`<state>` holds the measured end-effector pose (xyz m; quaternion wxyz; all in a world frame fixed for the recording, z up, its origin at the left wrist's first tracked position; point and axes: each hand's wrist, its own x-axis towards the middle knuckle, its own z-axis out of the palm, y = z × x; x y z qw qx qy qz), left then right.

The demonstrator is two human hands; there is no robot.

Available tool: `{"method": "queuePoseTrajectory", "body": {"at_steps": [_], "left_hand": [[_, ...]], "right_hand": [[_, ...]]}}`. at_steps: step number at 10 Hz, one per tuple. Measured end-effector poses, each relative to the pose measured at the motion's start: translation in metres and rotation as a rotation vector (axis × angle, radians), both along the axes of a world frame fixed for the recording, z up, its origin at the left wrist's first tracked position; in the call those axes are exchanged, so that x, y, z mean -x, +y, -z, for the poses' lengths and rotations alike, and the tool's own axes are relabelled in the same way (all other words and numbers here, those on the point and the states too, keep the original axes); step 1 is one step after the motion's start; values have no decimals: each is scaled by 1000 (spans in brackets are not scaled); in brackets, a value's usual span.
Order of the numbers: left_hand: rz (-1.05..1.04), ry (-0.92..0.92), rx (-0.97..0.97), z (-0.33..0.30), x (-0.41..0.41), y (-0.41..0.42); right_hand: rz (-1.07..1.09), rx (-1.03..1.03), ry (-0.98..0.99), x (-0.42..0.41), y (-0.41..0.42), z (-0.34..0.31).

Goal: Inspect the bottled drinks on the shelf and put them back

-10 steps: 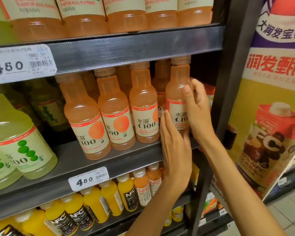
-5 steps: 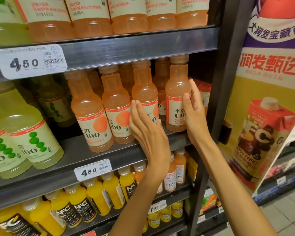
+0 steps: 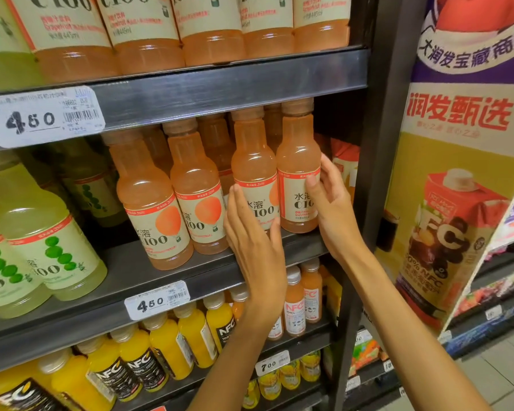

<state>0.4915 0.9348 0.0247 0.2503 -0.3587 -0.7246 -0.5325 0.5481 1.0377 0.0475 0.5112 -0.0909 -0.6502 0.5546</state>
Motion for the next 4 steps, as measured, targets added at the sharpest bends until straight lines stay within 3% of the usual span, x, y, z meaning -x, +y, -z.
{"method": "queuePoseTrajectory", "body": {"at_steps": [2,4], "left_hand": [[33,-54,-16,-1,2,-4],[117,-218,-102,12,-6,-37]], "right_hand": [[-19,20,-34,-2,1,3],[141,-43,-152,-19,-18,9]]}}
